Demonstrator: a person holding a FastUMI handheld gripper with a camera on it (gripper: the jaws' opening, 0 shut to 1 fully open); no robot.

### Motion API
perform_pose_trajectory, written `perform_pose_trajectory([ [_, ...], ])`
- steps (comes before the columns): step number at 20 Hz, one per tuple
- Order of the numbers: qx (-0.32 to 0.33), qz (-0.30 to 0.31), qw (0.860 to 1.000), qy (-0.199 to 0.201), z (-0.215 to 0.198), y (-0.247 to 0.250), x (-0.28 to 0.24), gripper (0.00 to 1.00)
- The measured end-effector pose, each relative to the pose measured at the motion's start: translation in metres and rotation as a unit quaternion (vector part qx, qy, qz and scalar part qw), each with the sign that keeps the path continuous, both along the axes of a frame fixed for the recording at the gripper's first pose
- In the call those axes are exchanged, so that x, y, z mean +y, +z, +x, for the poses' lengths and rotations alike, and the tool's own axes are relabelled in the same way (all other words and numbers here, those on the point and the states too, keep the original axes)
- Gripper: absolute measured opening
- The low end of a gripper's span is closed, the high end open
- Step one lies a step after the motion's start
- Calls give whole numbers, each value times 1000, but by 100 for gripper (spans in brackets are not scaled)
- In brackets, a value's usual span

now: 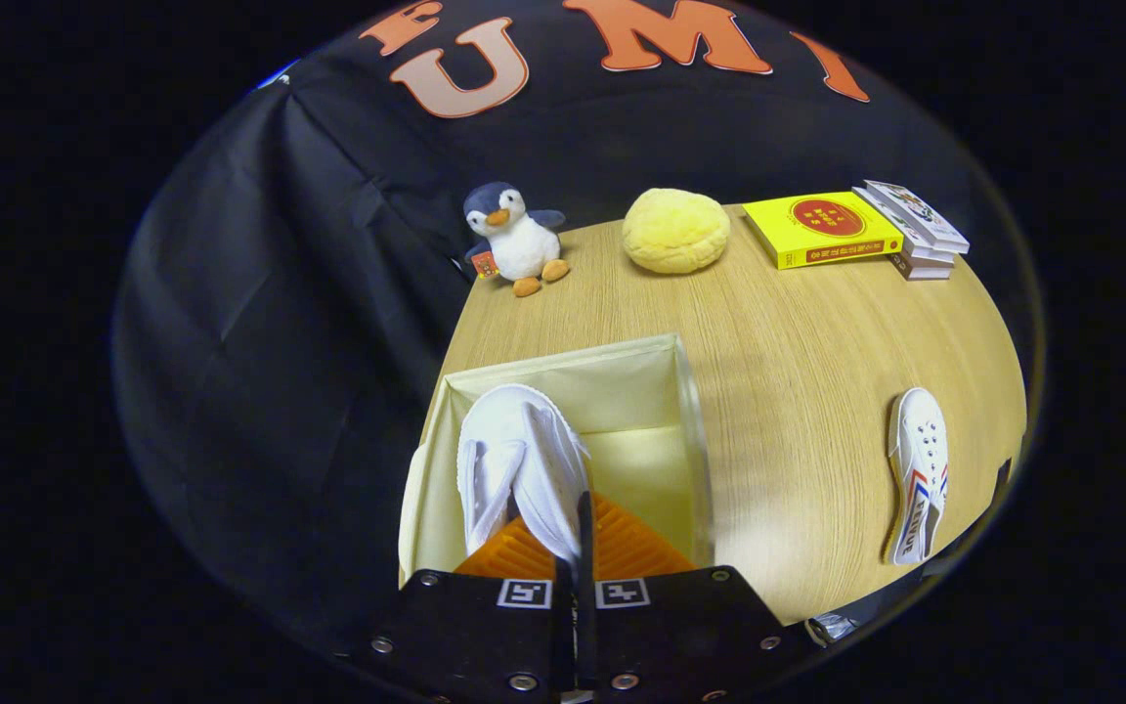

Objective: Open the storage box then place both shoes into the box .Put the left shoe in first, then the right shoe, with the right side of both shoes facing outward in a uniform manner.

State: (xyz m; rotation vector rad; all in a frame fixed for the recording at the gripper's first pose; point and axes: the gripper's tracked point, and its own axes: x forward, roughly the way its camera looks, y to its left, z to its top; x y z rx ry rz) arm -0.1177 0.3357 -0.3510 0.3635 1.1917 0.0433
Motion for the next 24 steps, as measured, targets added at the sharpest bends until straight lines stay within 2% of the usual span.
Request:
perform_pose_trajectory([
  [7,69,-30,995,-60,-10,-41,18,3],
  [10,106,-16,990,-92,-17,-58,27,3],
  [15,139,30,988,-62,-29,-69,52,6],
  [17,164,47,985,-24,-43,-69,58,11],
  [19,153,63,986,-7,-41,-65,59,15],
  [21,147,106,983,-3,-39,-49,62,20],
  [24,121,142,982,1,-33,-26,47,33],
])
